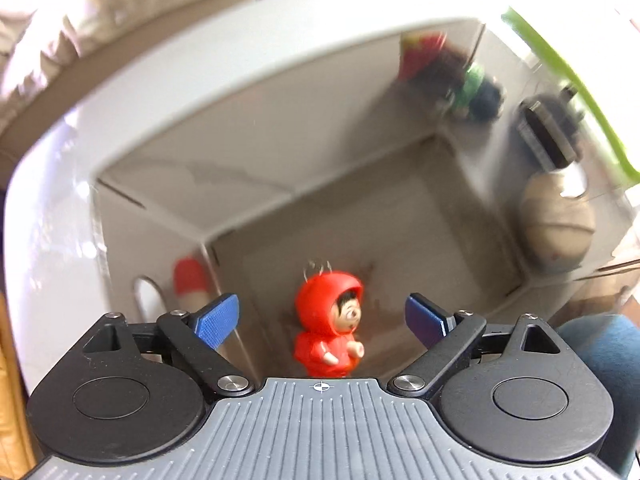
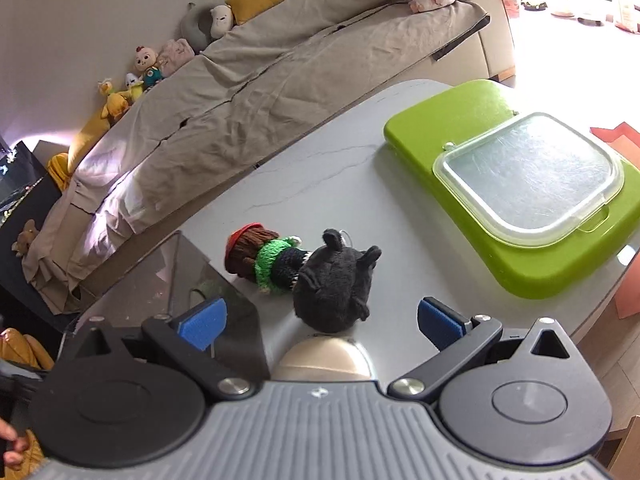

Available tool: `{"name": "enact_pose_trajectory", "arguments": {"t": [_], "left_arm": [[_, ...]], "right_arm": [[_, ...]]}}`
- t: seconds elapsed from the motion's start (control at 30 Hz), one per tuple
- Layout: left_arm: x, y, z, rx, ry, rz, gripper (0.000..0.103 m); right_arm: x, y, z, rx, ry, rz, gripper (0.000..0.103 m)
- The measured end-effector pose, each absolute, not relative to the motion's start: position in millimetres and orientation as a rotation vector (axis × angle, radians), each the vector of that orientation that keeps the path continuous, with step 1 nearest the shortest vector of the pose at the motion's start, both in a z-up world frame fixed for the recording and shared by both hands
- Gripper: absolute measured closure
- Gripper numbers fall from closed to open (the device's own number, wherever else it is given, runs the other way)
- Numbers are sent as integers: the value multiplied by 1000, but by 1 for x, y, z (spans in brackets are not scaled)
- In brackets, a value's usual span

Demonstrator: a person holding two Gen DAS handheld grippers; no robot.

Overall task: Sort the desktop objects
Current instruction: 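Grasp the black plush toy with the right tool, then drop the black plush into the bin with the right tool while the left tool moves toward the rocket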

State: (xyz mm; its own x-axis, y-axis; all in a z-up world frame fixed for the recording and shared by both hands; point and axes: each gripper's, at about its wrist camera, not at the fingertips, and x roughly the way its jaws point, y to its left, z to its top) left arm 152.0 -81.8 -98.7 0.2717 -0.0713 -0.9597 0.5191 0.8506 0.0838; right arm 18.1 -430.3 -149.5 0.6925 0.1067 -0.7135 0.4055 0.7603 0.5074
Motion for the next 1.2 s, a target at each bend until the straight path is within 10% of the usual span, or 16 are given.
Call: {"name": "enact_pose_trajectory", "arguments": {"t": [0.5,0.7,1.2], "left_arm": [[96,-119,-52,316,1291,-607,0],[102,-116,-53,307,1323,-571,0],[103,-58,-49,87,1340,-527,0]], "right_arm": [[96,-441,-209,827,835,-297,6],[93,-424,-180,804,811,-219,32],[80,-382,-97,726,731,-20,44]]}}
